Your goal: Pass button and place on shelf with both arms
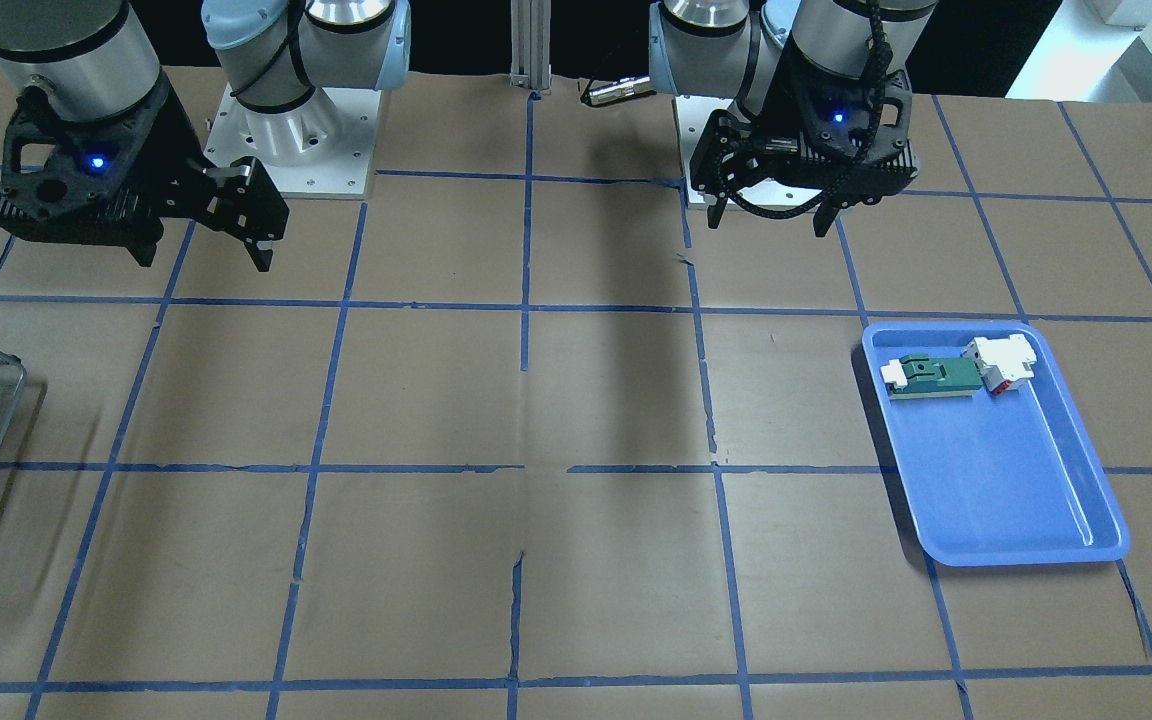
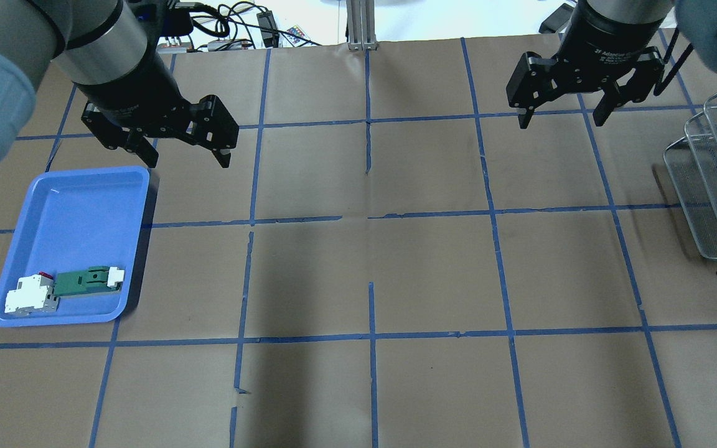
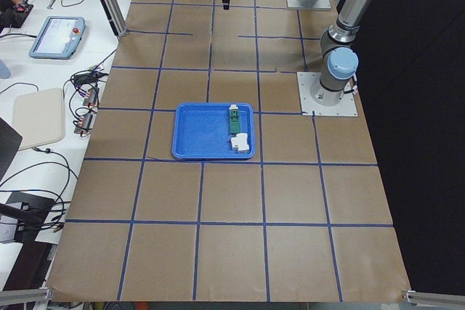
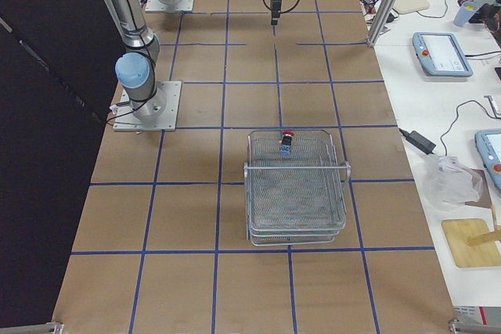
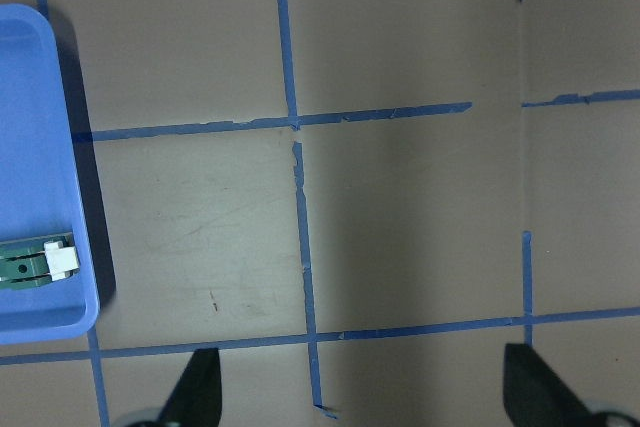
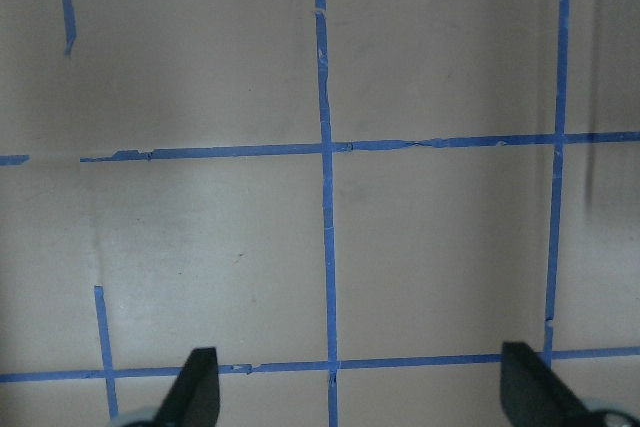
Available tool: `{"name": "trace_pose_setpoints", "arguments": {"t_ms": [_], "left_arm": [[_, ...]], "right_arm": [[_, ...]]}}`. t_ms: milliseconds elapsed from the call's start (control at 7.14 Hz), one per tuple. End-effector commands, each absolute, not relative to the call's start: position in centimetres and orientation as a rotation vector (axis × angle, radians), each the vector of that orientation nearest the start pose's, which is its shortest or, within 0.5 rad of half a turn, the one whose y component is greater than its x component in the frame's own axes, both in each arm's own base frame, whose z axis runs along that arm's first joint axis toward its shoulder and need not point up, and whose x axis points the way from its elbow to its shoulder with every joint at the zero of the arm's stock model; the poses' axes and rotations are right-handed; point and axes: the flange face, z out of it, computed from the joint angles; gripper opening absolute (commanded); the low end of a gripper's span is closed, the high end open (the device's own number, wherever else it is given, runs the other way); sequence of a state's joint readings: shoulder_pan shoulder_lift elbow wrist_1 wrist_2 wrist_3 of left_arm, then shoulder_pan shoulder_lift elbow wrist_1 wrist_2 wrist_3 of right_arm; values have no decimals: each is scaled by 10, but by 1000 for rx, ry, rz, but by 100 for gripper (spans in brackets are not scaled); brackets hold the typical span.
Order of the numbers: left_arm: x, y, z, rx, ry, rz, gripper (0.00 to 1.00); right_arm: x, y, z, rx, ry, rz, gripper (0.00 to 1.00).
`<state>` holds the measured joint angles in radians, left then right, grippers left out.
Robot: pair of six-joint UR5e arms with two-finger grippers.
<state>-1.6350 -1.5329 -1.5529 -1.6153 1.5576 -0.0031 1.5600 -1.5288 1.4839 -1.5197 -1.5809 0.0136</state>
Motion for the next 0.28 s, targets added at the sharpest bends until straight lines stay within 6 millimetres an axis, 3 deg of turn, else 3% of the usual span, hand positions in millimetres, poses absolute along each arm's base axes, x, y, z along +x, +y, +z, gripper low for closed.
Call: {"name": "trace_pose_setpoints", "arguments": {"t_ms": [0,140], "left_arm": [[-165,-467,511,97,3156,-19,100],[-165,-468,511,97,3154,-19,100]], "right_arm": [[127,-511,501,34,3152,17,100],[127,-513,500,31,3152,22,100]]}}
